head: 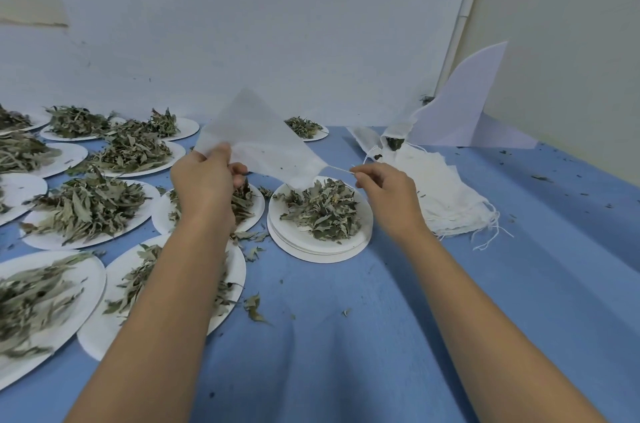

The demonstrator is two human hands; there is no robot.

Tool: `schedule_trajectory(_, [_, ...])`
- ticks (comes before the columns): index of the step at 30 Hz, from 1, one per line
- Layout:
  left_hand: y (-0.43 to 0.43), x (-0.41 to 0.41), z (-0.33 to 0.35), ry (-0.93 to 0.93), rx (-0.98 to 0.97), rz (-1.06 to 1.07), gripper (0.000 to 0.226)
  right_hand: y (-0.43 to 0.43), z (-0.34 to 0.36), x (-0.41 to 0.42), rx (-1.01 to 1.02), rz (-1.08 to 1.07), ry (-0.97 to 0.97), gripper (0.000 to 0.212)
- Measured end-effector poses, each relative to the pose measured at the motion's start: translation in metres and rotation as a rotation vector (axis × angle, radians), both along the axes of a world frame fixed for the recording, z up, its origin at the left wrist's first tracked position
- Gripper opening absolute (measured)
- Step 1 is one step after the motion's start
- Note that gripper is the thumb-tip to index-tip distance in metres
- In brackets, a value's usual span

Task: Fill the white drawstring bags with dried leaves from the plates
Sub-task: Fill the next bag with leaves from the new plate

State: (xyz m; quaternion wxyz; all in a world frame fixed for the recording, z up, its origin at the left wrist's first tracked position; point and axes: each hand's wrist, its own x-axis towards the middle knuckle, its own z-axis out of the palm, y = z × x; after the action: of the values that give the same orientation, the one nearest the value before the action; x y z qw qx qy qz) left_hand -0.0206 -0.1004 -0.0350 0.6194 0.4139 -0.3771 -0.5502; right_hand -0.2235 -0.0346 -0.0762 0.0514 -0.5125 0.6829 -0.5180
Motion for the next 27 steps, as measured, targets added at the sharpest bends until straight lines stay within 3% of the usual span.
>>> schedule_trajectory(6, [-0.003, 0.001, -0.005, 0.013, 0.013, 0.063, 0.024, 0.002, -0.009, -0.015, 0.009, -0.309, -0.04, 0.023])
schedule_trajectory(11, [0.0, -0.004, -0.006, 0.149, 0.072, 0.076, 0.021, 0.003, 0.003, 0.004, -0.106, -0.232, -0.069, 0.02])
schedule_trajectory(16, [0.007, -0.02, -0.009, 0.157, 0.112, -0.023, 0.022, -0.001, 0.027, 0.029, 0.064, 0.212, -0.689, 0.022])
schedule_trajectory(20, [0.007, -0.022, -0.011, 0.1, 0.137, -0.089, 0.011, -0.001, 0.031, 0.032, 0.009, 0.259, -0.856, 0.009])
schedule_trajectory(21, [0.009, -0.023, -0.011, 0.066, 0.122, -0.085, 0.006, -0.001, 0.031, 0.031, -0.021, 0.247, -0.895, 0.008])
schedule_trajectory(23, [0.011, -0.026, -0.014, -0.065, 0.009, 0.004, 0.036, 0.0, 0.032, 0.029, -0.074, 0.232, -0.977, 0.005])
schedule_trajectory(24, [0.014, -0.027, -0.013, -0.148, -0.092, 0.054, 0.037, -0.001, 0.032, 0.03, -0.09, 0.232, -1.004, 0.004])
schedule_trajectory(27, [0.028, -0.036, -0.006, -0.402, -0.385, -0.039, 0.011, -0.004, 0.031, 0.037, -0.076, 0.23, -1.003, 0.005])
